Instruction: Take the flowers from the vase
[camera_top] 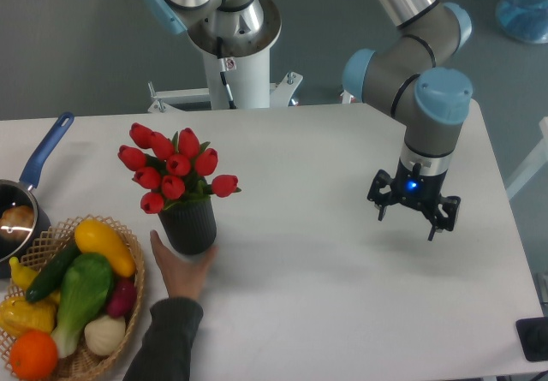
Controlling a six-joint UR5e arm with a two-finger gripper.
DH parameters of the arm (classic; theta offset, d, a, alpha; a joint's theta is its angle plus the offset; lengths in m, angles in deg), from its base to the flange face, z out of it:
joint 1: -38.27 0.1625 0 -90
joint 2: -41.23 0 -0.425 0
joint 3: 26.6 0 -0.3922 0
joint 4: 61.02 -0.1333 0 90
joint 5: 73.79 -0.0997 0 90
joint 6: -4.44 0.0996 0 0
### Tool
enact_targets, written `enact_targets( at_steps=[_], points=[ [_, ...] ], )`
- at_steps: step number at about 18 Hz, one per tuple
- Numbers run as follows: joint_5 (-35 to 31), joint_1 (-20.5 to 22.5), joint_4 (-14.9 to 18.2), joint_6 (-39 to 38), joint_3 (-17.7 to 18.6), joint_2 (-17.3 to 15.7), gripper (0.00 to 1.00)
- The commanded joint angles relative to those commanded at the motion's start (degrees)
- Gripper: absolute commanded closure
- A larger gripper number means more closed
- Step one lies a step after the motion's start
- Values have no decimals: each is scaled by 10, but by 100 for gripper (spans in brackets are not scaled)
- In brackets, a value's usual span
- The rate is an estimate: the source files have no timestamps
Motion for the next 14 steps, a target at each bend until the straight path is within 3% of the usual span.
enact_targets(
  at_steps=[10, 14],
  points=[
    [13, 4, 1, 2, 1, 1, 0],
    [25, -4, 2, 16, 17, 0, 0]
  ],
)
